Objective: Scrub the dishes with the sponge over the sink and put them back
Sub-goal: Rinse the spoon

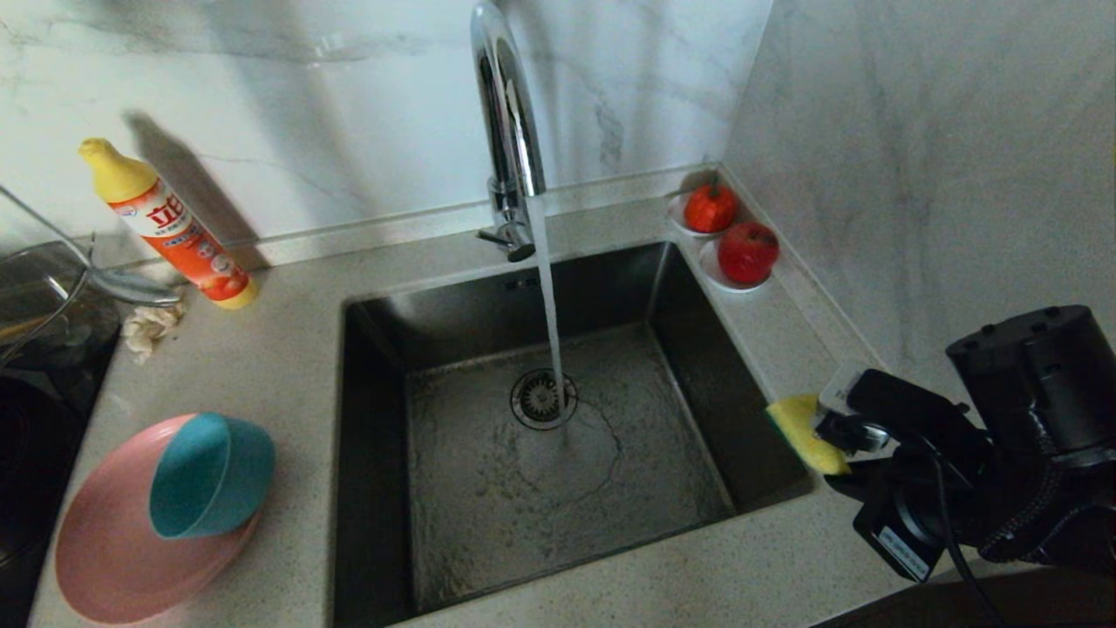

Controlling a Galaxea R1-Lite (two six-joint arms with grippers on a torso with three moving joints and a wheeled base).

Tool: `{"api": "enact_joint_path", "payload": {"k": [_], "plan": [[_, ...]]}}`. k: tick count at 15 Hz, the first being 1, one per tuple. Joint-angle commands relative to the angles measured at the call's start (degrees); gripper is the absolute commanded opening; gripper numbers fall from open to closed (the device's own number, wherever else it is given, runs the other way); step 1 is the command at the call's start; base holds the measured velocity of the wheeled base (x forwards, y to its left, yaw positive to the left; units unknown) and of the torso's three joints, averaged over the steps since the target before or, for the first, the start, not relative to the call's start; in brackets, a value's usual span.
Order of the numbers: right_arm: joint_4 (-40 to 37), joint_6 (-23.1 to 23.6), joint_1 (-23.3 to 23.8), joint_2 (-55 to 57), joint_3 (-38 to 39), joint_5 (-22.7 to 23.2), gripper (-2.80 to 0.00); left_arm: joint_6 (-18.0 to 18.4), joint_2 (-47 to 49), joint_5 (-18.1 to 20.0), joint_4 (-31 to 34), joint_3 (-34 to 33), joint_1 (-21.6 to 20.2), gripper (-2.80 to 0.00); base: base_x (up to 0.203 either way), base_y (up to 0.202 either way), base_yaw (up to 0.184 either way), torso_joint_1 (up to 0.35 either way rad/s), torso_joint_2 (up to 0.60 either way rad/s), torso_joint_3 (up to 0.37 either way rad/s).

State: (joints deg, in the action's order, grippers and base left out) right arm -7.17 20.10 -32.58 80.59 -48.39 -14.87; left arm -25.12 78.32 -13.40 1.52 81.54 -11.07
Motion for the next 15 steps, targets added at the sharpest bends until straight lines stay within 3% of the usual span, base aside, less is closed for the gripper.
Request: {"api": "enact_joint_path", "payload": {"k": [1, 6, 13, 15], "plan": [[-0.04, 0.03, 0.04, -0.77, -0.28, -0.07, -2.80, -1.17, 5.22, -2.10, 2.99, 6.11, 9.49, -2.80, 0.000, 0.000, 0.000, 0.000, 0.00, 0.000], [-0.04, -1.47, 0.33, -1.84, -0.48, 1.07, -2.80, -1.76, 13.78, -8.56, 4.32, 13.01, 23.64, -2.80, 0.000, 0.000, 0.000, 0.000, 0.00, 0.000], [-0.13, -2.70, 0.59, -4.52, -0.45, 1.91, -2.80, -2.27, 24.23, -13.41, 3.70, 19.50, 32.88, -2.80, 0.000, 0.000, 0.000, 0.000, 0.00, 0.000], [-0.21, -2.70, 0.64, -4.92, 0.36, 1.95, -2.80, -3.96, 27.06, -13.90, 3.57, 20.13, 35.03, -2.80, 0.000, 0.000, 0.000, 0.000, 0.00, 0.000]]}}
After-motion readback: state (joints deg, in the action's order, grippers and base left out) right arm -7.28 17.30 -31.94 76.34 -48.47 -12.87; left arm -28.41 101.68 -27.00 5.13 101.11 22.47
